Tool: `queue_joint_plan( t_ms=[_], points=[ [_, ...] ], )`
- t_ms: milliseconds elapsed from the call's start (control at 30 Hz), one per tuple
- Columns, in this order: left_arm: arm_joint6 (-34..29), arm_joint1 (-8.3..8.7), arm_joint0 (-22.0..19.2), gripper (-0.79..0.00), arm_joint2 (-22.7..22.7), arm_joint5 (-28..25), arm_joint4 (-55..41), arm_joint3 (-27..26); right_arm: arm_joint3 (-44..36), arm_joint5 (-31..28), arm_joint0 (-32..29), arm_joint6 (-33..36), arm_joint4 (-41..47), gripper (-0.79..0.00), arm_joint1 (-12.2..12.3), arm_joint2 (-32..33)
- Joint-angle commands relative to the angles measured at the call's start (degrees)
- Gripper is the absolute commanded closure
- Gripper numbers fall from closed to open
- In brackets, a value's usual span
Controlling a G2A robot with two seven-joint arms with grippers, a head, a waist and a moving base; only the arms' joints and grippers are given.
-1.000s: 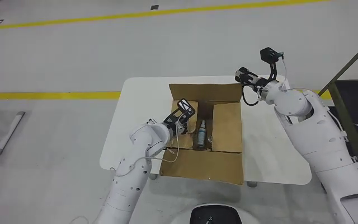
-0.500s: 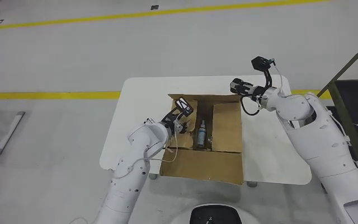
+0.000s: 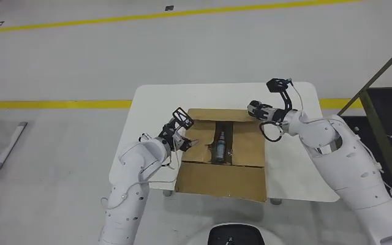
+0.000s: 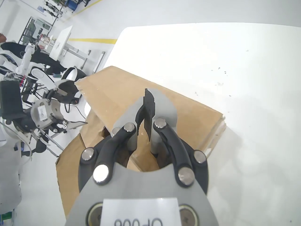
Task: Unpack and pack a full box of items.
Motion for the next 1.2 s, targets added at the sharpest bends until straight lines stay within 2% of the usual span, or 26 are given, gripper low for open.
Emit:
queue_joint_plan(
  t_ms=[0,67,267,400,633,833,1000,1167],
  points=[
    [-0.3,0.47,1.9,-0.785,-1.7,0.0,1.4,-2.1,-0.7,-0.6,-1.0,-1.0,-1.8,0.000,0.0,-0.7],
    [-0.2,0.69,3.2,-0.785,-3.6,1.3,-0.2,-3.3,-1.0,-0.9,-1.9,-2.3,-2.4,0.000,0.0,-1.3],
    [-0.2,0.69,3.2,-0.785,-3.6,1.3,-0.2,-3.3,-0.9,-2.6,-3.5,-6.6,-5.1,0.000,-0.3,-3.1],
    [-0.2,0.69,3.2,-0.785,-3.6,1.3,-0.2,-3.3,-0.4,-3.2,-3.9,-9.8,-10.2,0.000,-0.4,-4.4],
    [-0.2,0.69,3.2,-0.785,-3.6,1.3,-0.2,-3.3,0.5,-2.7,-3.4,-10.4,-15.1,0.000,-0.7,-6.6],
    [0.1,0.69,3.4,-0.785,-3.6,1.5,-0.3,-3.3,0.8,-2.2,-3.6,-11.4,-14.6,0.000,-0.9,-6.6],
    [1.2,1.24,6.3,-0.785,-4.8,1.4,1.3,-5.3,0.1,-2.0,-4.1,-11.7,-14.5,0.000,-0.9,-5.9],
    [-0.1,2.09,10.6,-0.785,-8.7,0.6,1.5,-10.2,-0.3,-2.0,-4.7,-11.9,-14.4,0.000,-0.9,-5.5]
  ],
)
